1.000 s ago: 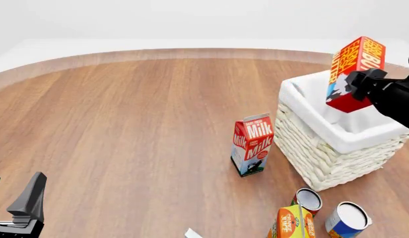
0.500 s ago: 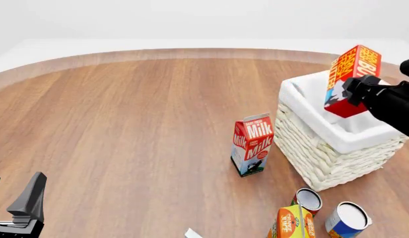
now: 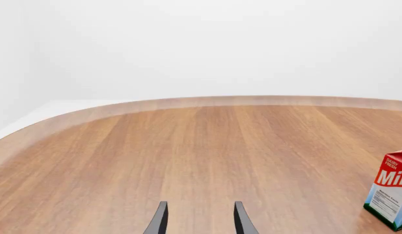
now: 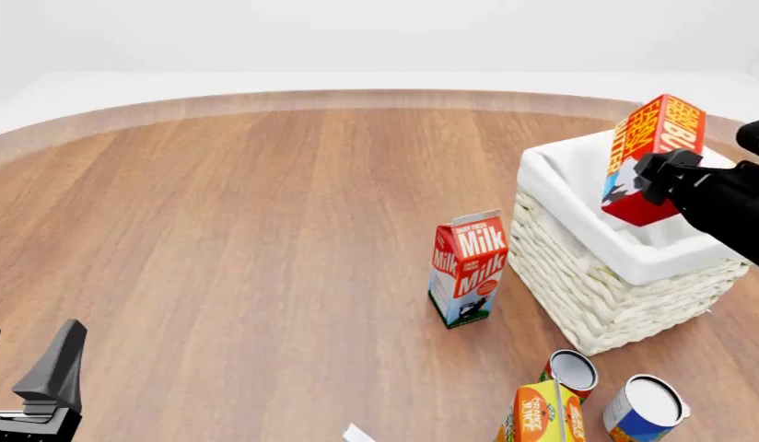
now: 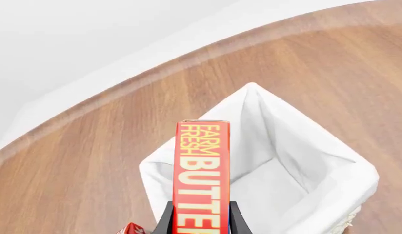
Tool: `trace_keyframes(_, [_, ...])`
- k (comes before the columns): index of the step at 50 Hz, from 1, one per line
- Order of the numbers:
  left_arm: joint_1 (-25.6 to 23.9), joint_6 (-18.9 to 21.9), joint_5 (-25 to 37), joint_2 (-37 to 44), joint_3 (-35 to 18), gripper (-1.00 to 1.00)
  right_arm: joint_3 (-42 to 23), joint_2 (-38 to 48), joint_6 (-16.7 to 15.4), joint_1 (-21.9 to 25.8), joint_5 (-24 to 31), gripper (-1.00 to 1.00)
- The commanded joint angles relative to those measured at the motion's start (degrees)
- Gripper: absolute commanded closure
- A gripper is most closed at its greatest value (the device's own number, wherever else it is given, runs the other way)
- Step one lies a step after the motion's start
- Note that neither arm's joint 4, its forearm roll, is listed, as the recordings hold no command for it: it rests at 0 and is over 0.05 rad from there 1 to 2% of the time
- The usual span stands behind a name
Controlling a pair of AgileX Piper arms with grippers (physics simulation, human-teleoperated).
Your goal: Pick up the cream cheese box and the butter, and put them in the basket.
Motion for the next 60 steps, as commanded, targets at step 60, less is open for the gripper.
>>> trace_keyframes(60, [0.00,0.00,0.00,0.00,0.00,-1.00,0.73,2.90,2.22,-1.48,-4.81,1.00])
